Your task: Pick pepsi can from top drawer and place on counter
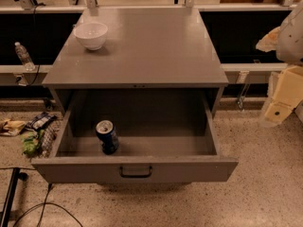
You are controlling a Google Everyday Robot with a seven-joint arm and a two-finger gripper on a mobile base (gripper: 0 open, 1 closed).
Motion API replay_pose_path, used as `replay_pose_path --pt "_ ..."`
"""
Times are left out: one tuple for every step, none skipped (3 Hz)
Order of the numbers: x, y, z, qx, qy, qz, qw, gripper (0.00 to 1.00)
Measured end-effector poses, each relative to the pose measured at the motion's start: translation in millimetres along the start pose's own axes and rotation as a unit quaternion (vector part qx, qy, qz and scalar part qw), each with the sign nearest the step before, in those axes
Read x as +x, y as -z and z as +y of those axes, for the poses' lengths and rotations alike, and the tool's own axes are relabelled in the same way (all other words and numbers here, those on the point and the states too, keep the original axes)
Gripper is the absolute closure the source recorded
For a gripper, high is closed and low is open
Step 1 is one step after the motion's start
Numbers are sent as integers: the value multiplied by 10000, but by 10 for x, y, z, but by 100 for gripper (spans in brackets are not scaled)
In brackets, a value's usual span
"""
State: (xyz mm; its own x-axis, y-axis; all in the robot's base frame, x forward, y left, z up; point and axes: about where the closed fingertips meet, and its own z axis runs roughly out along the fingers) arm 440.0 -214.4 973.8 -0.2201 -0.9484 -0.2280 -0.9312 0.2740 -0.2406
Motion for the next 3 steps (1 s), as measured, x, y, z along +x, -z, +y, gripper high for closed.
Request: replay_pose_path --pt "-174 -381 1 -181 -150 -706 9972 0" --pt "-380 -694 -90 -272 -294 -1356 9900 0" --pt "-686 -1050 -136 -347 -6 -1897 9812 0"
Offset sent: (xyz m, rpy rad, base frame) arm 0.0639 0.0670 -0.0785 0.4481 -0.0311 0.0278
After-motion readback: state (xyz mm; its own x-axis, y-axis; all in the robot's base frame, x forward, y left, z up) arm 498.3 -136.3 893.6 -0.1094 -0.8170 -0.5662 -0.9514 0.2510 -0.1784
